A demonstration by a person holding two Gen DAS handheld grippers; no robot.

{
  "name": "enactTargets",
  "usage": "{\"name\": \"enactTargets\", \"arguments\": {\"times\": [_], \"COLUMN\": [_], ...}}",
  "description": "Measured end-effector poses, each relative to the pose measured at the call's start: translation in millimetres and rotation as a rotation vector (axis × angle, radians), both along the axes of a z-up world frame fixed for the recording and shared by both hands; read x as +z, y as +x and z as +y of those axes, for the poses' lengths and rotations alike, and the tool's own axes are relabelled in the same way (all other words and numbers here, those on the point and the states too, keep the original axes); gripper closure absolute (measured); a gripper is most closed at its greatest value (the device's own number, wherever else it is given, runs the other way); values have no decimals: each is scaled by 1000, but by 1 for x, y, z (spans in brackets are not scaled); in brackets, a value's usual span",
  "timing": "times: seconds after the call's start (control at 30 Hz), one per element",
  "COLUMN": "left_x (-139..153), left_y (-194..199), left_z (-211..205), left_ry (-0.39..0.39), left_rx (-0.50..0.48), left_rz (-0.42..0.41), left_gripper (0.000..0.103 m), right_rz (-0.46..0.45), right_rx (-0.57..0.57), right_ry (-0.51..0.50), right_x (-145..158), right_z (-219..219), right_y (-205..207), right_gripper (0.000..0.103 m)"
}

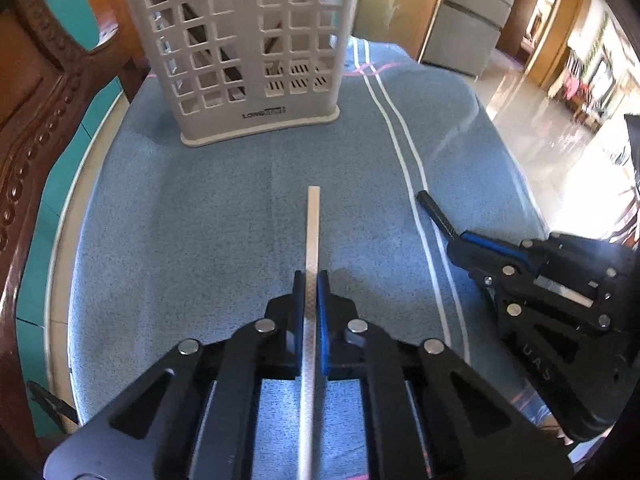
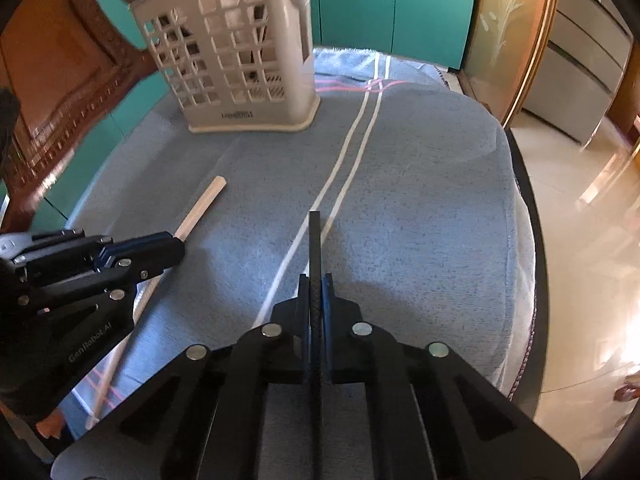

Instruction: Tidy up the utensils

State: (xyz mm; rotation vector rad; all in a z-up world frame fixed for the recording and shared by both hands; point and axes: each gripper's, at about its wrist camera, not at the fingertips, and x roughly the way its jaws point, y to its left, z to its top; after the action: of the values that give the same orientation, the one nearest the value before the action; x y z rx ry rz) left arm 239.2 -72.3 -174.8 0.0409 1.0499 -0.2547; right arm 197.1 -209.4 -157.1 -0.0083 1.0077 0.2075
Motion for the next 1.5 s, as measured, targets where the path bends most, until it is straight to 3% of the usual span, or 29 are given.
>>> {"name": "enactTargets", "arguments": {"times": [0.23, 0.5, 0.77, 1.0, 1.2, 1.33, 1.5], "left_x": [46, 125, 196, 259, 307, 312, 273], "left_y": [-19, -44, -59, -39, -7, 11, 33], "left_z": [10, 23, 39, 46, 64, 74, 73], "left_ry": [-27, -96, -116, -139, -226, -232, -154], "left_rx": [3, -15, -20, 8, 89, 182, 215], "left_rz": [-112, -267, -420, -532, -620, -683, -657], "left_gripper": [96, 96, 96, 96, 96, 96, 96], "right_rz": [-175, -340, -470, -600, -720, -761, -758], "right_rx": [19, 44, 80, 40, -22, -46, -57], "right_ry": [11, 87, 164, 224, 268, 261, 158], "right_x": [64, 138, 196, 249, 284, 282, 255], "right_z": [-6, -16, -19, -22, -22, -10, 12], "right_y": [-16, -40, -43, -18, 5, 22, 42], "right_gripper": [96, 96, 96, 96, 96, 96, 96]}}
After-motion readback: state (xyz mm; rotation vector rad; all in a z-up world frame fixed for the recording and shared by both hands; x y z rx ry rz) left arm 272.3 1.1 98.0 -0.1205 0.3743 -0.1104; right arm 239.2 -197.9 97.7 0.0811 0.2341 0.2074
